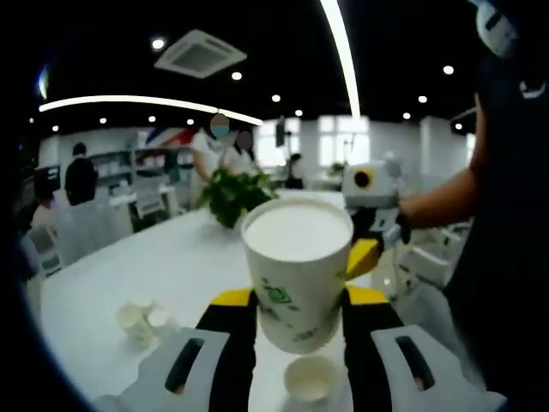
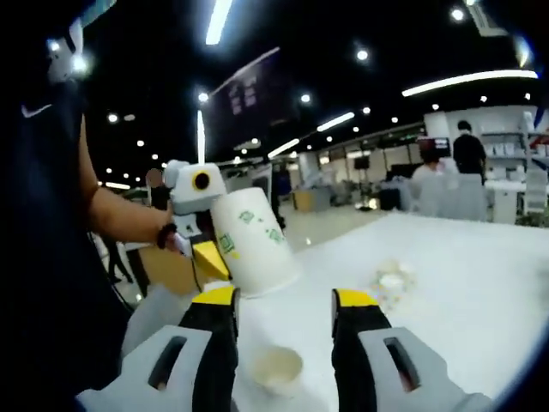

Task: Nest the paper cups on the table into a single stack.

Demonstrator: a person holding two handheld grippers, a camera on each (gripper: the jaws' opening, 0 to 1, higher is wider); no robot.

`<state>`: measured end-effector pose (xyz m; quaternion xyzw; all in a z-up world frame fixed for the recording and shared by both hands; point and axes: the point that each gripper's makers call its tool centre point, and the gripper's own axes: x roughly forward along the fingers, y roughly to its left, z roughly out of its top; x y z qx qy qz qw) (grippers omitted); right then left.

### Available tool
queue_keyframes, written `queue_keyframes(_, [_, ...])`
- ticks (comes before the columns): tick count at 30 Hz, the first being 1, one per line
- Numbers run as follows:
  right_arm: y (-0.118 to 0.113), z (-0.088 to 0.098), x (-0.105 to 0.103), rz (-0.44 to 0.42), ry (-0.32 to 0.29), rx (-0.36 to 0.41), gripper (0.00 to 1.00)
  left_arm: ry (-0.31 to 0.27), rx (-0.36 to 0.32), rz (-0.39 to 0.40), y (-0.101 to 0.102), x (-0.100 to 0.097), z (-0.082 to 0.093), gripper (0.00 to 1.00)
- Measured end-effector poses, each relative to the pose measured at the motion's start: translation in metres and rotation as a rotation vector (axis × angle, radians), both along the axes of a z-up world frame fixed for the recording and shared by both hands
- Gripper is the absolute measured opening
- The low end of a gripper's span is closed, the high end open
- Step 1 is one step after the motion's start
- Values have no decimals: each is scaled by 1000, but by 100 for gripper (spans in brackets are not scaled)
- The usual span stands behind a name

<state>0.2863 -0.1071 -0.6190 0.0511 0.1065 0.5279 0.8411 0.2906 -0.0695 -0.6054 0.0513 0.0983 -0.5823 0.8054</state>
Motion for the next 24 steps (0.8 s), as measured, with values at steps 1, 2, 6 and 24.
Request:
queue_keyframes(1, [1,1,-1,4,-2,8,29,3,-6,-1,0,0,1,38])
queue_keyframes(2, [4,3,-4,17,11,28,28,5,-15,0,-1,0,2,38])
queue_keyframes(6, [10,3,-8,46,74,73,23,19,-48,-3,-2,-1,5,38])
queue_keyframes(24, [23,26,-30,175,196,199,9,59,5,-104,3,-18,-12,38])
